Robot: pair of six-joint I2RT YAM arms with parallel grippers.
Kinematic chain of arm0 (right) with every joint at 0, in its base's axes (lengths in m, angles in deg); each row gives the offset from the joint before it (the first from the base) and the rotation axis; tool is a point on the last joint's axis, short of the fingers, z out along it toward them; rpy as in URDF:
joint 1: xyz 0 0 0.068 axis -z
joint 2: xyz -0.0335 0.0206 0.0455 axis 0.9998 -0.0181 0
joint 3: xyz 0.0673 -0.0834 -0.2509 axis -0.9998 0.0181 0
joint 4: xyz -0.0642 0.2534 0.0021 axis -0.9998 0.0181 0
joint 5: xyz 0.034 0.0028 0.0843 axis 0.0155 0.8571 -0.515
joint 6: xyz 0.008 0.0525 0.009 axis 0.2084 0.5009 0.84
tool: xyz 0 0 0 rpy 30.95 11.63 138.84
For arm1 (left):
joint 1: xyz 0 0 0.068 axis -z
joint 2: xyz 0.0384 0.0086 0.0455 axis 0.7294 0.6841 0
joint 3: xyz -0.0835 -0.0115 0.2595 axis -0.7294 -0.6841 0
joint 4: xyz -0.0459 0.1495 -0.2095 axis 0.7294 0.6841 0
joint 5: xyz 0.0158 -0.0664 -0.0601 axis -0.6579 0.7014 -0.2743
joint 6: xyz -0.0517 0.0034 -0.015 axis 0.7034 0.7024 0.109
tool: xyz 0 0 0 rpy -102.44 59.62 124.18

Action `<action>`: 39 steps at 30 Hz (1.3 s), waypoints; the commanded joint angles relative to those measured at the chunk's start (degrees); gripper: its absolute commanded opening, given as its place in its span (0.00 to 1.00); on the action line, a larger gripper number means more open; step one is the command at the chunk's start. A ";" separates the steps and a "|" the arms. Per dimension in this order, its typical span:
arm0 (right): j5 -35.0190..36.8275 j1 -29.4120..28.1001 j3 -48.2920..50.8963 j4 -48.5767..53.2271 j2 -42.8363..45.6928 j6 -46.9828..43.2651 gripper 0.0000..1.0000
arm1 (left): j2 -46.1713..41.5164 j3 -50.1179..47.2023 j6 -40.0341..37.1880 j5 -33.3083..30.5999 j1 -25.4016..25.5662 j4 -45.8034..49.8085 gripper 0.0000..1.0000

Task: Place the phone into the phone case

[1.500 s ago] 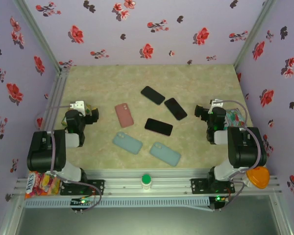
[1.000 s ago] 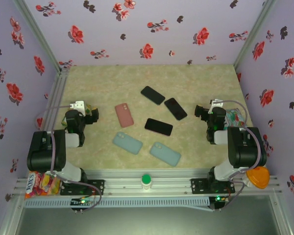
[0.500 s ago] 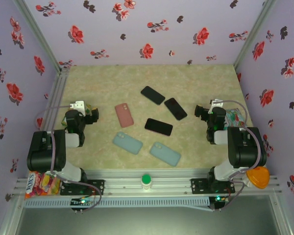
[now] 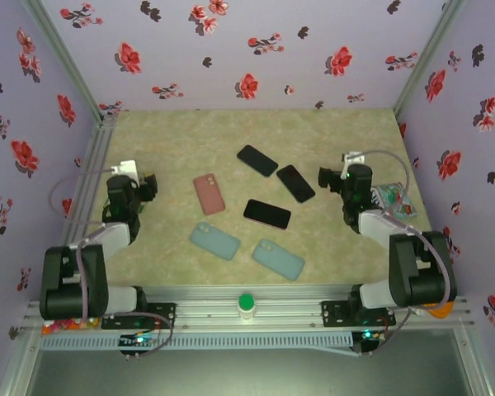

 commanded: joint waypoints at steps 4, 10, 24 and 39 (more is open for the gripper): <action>-1.59 -9.28 -10.94 22.73 0.37 -1.29 0.98 | -4.84 9.68 13.77 -2.55 6.34 25.34 0.65; -6.58 -16.91 -15.24 28.68 -6.19 1.68 0.94 | -5.45 11.77 19.93 -1.29 14.40 30.83 0.64; -13.81 -23.98 -21.71 36.05 -16.78 -3.51 0.99 | -10.39 10.89 21.29 -0.01 18.48 35.60 0.64; -16.53 -24.82 -25.55 38.58 -23.72 -2.58 0.99 | -11.63 10.04 21.38 -0.23 18.49 34.64 0.64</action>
